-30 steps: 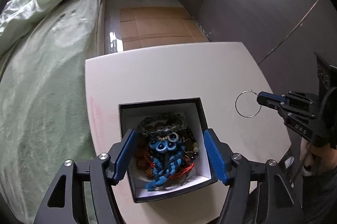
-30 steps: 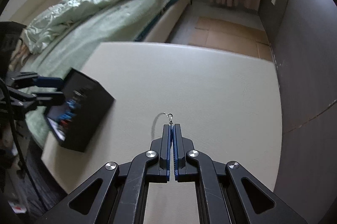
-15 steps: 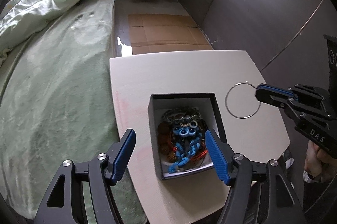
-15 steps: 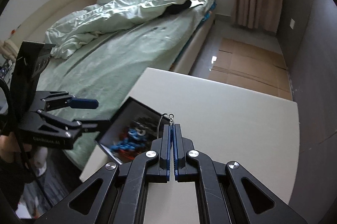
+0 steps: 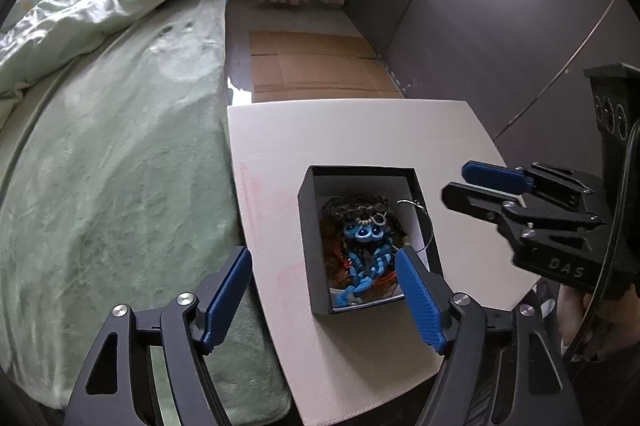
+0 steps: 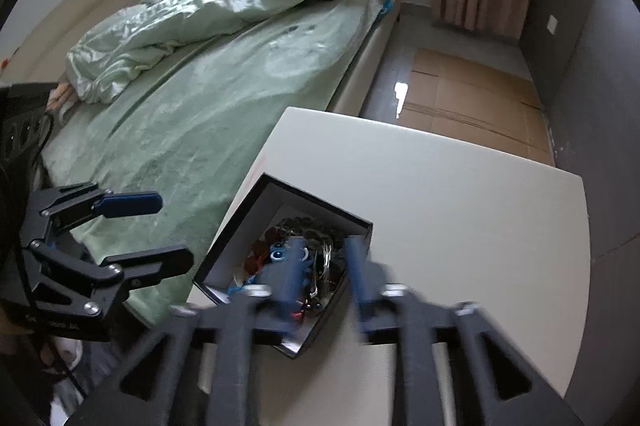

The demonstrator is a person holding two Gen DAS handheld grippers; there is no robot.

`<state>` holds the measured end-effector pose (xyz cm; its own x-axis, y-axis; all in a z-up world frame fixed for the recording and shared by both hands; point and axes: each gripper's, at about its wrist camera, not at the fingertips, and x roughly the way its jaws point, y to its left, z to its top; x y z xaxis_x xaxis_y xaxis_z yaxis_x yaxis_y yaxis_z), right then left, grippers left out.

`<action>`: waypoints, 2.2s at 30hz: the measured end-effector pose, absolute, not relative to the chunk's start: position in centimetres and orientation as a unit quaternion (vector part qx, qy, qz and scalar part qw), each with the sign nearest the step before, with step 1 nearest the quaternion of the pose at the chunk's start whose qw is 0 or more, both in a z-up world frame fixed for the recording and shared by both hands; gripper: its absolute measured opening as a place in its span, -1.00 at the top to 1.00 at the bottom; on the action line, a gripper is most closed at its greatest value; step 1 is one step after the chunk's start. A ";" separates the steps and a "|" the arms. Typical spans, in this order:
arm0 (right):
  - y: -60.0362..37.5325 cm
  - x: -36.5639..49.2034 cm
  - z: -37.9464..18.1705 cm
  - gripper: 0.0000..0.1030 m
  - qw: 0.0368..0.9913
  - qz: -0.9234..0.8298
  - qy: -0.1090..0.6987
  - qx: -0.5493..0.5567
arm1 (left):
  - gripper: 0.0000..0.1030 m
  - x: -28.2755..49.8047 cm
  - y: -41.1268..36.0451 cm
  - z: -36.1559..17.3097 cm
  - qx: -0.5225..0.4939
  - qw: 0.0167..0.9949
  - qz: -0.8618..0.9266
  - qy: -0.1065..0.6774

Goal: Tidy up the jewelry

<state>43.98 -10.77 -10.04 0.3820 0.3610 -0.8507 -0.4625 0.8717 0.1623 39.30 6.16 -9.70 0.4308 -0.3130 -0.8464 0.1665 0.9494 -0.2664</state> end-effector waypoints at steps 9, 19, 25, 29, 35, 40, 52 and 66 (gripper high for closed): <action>-14.0 40.7 -8.5 -0.13 0.850 0.224 0.476 -0.014 | -0.79 38.0 5.6 -8.9 -0.078 0.852 -0.147 0.497; -18.3 35.6 -7.3 -0.60 0.874 0.191 0.445 0.042 | -0.99 34.8 3.2 -7.0 -0.073 0.869 -0.145 0.467; -21.5 32.7 -6.6 -0.95 0.886 0.169 0.423 0.091 | -0.99 32.0 1.6 -5.2 -0.069 0.883 -0.140 0.442; -23.1 30.7 -5.9 -0.97 0.892 0.158 0.410 0.103 | -0.99 29.9 0.6 -4.0 -0.065 0.894 -0.134 0.422; -25.3 27.7 -4.8 -1.00 0.903 0.143 0.390 0.111 | -0.99 26.5 -0.6 -1.7 -0.065 0.910 -0.129 0.389; -26.7 24.5 -3.4 -1.00 0.913 0.136 0.368 0.114 | -0.99 23.4 -1.9 0.3 -0.057 0.921 -0.130 0.362; -28.5 18.0 -0.2 -1.00 0.929 0.133 0.331 0.097 | -0.99 16.4 -4.0 2.9 -0.045 0.936 -0.134 0.323; -29.1 13.2 1.9 -1.00 0.939 0.148 0.297 0.090 | -0.99 11.9 -4.7 5.1 -0.043 0.947 -0.130 0.292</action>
